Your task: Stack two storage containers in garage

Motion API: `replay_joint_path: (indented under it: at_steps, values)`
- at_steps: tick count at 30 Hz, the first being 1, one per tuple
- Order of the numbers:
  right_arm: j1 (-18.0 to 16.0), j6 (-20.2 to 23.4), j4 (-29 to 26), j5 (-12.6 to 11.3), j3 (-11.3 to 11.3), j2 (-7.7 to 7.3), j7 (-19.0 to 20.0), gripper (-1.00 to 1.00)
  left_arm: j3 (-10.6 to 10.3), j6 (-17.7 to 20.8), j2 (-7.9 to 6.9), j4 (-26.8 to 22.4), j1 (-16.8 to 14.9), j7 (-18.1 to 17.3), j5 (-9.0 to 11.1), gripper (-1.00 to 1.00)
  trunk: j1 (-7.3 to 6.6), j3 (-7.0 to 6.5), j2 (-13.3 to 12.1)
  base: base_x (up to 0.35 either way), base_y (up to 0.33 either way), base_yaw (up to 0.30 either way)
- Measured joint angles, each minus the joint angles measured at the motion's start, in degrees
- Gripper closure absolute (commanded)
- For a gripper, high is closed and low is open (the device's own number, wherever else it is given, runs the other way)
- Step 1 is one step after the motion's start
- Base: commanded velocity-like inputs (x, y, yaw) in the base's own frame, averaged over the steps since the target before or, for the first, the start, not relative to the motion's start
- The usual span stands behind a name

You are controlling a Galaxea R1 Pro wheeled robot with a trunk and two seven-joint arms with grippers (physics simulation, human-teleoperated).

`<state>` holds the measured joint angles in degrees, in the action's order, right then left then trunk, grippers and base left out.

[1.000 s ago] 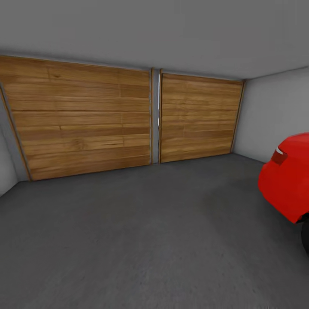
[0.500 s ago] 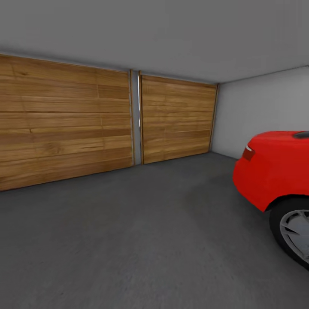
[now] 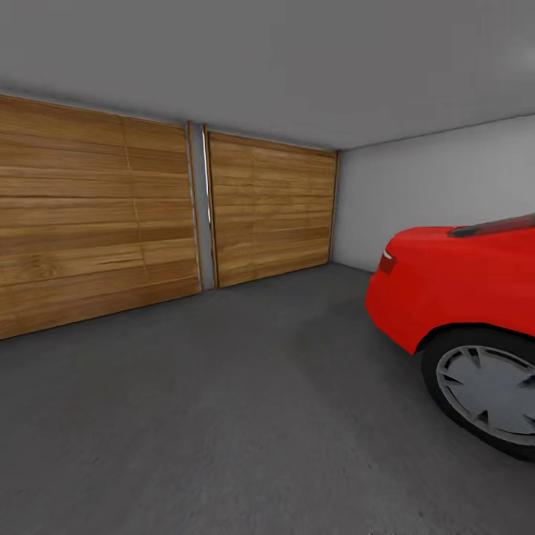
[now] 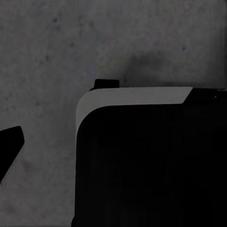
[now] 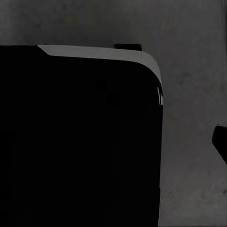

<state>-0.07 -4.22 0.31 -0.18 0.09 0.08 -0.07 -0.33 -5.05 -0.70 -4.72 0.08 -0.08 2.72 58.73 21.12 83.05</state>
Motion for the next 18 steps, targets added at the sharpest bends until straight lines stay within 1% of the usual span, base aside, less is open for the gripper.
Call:
replay_joint_path:
  at_steps: [14, 18]
  values:
    - [0.00, -0.21, 0.00, 0.09, 0.00, 0.02, -0.01, -1.00, 0.00, 0.00, 0.00, 0.00, 0.00, -0.03, 0.04, -1.00, 0.00, -0.60, 0.00, 0.000, 0.000, -0.287]
    - [0.00, -0.22, 0.00, 0.10, 0.00, 0.03, -0.01, -1.00, 0.47, 0.00, 0.27, 0.00, 0.00, -0.03, 0.28, -1.00, 0.00, -0.77, 0.00, 0.000, 0.000, -0.286]
